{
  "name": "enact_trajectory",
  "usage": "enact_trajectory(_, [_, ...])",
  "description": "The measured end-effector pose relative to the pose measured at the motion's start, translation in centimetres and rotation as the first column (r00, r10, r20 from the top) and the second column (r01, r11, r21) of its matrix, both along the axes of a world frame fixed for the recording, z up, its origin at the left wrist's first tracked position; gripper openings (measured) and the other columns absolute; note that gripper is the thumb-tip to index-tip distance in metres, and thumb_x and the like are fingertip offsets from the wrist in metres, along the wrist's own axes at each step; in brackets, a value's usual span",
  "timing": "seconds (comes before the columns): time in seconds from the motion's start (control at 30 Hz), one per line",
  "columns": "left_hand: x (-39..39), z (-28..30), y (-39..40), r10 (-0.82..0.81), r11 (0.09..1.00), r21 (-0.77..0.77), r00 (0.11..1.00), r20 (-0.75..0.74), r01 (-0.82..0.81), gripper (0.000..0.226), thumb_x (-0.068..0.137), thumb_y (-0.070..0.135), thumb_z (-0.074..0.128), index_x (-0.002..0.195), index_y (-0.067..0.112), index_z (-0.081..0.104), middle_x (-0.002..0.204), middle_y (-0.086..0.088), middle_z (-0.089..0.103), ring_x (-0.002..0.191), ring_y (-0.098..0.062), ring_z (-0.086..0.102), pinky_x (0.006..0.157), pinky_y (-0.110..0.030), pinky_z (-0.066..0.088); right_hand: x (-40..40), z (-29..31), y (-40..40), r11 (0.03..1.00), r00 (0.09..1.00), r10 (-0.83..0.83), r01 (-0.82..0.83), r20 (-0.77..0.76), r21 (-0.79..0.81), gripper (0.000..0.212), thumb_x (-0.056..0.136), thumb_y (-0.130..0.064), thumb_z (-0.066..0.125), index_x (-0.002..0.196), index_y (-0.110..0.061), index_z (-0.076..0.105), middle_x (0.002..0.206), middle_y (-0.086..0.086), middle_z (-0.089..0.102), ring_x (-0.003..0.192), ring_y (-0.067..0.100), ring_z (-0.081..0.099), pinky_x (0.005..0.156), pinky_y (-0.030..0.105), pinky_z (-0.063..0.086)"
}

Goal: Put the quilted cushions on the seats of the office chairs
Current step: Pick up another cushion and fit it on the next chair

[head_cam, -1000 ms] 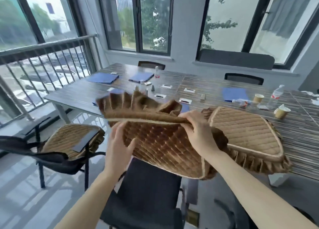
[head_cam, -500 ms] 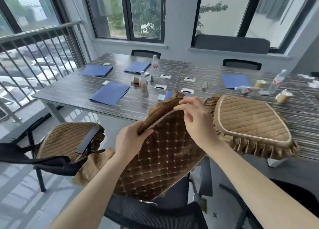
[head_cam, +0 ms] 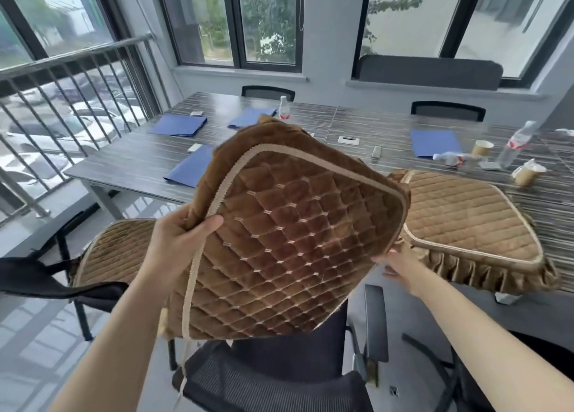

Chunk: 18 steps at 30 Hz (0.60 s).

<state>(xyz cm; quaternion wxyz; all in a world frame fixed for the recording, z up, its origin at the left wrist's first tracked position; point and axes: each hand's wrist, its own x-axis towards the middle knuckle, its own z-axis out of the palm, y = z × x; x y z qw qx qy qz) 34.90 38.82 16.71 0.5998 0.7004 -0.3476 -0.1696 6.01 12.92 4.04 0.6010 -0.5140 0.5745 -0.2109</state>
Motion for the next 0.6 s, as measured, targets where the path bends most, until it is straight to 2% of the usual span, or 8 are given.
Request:
enact_trajectory(0.07, [0.7, 0.1, 0.5, -0.034, 0.999, -0.045, 0.995, -0.094, 0.03, 0.008, 0.08, 0.02, 0.077, 0.087, 0.019, 0.077, 0.089, -0.009, 0.076, 0.082, -0.025, 0.07, 0.081, -0.049, 0.056, -1.2, -0.4, -0.9, 0.976, 0.975, -0.074, 0.028, 0.21, 0.215, 0.061, 0.08, 0.004, 0.067, 0.132, -0.014, 0.041, 0.115, 0.008, 0.056, 0.082, 0.026, 0.055, 0.077, 0.044, 0.054])
enact_trajectory(0.13, [1.2, -0.2, 0.5, -0.067, 0.997, -0.041, 0.989, -0.132, 0.062, 0.01, 0.08, 0.02, 0.077, 0.088, 0.026, 0.078, 0.092, -0.006, 0.077, 0.085, -0.023, 0.073, 0.08, -0.043, 0.06, -2.0, -0.7, -2.2, 0.975, 0.94, -0.076, 0.001, 0.331, 0.223, 0.072, 0.078, 0.01, 0.062, 0.137, -0.025, 0.039, 0.123, 0.011, 0.056, 0.099, 0.037, 0.059, 0.083, 0.061, 0.051])
enact_trajectory(0.2, [1.5, -1.1, 0.2, -0.068, 0.998, 0.002, 0.991, -0.114, 0.068, 0.018, 0.085, 0.014, 0.072, 0.092, 0.031, 0.076, 0.094, -0.002, 0.077, 0.088, -0.019, 0.073, 0.078, -0.036, 0.06, -2.2, -0.6, -2.8, 0.985, 0.93, -0.04, -0.025, 0.366, 0.169, 0.075, 0.078, 0.013, 0.059, 0.135, -0.032, 0.042, 0.128, 0.009, 0.056, 0.113, 0.043, 0.054, 0.076, 0.067, 0.05])
enact_trajectory(0.33, [2.9, -4.1, -1.0, 0.002, 0.991, 0.133, 1.0, -0.024, 0.001, 0.023, 0.088, 0.014, 0.071, 0.102, 0.031, 0.065, 0.098, 0.0, 0.074, 0.092, -0.016, 0.07, 0.08, -0.034, 0.056, -1.6, -0.4, -3.3, 0.995, 0.931, -0.088, 0.064, 0.353, 0.08, 0.073, 0.077, 0.014, 0.062, 0.133, -0.03, 0.046, 0.128, 0.007, 0.06, 0.113, 0.04, 0.056, 0.077, 0.066, 0.051])
enact_trajectory(0.47, [3.5, -8.0, -2.4, 0.098, 0.984, 0.155, 0.992, -0.075, -0.085, 0.03, 0.089, 0.004, 0.066, 0.114, 0.02, 0.06, 0.104, 0.008, 0.067, 0.093, -0.001, 0.064, 0.082, -0.026, 0.05, -0.7, -0.4, -4.0, 0.993, 0.948, -0.118, 0.121, 0.297, 0.007, 0.069, 0.074, 0.014, 0.066, 0.131, -0.021, 0.048, 0.125, 0.009, 0.061, 0.108, 0.035, 0.06, 0.077, 0.051, 0.055])
enact_trajectory(0.53, [4.0, -10.3, -3.1, 0.127, 0.979, 0.174, 0.984, -0.124, -0.104, 0.032, 0.089, 0.002, 0.065, 0.117, 0.015, 0.06, 0.106, 0.004, 0.067, 0.098, -0.011, 0.063, 0.08, -0.027, 0.049, -0.5, -0.7, -4.1, 0.989, 0.959, -0.123, 0.14, 0.256, -0.047, 0.063, 0.074, 0.012, 0.069, 0.127, -0.016, 0.05, 0.122, 0.009, 0.062, 0.108, 0.033, 0.061, 0.078, 0.044, 0.055])
enact_trajectory(0.6, [4.7, -12.4, -3.8, 0.157, 0.972, 0.202, 0.974, -0.162, -0.123, 0.031, 0.087, 0.0, 0.065, 0.116, 0.011, 0.06, 0.108, -0.002, 0.068, 0.1, -0.02, 0.063, 0.08, -0.029, 0.05, -0.3, -1.1, -4.2, 0.982, 0.961, -0.144, 0.168, 0.234, -0.085, 0.058, 0.074, 0.011, 0.071, 0.121, -0.016, 0.052, 0.12, 0.008, 0.062, 0.108, 0.03, 0.061, 0.084, 0.046, 0.054])
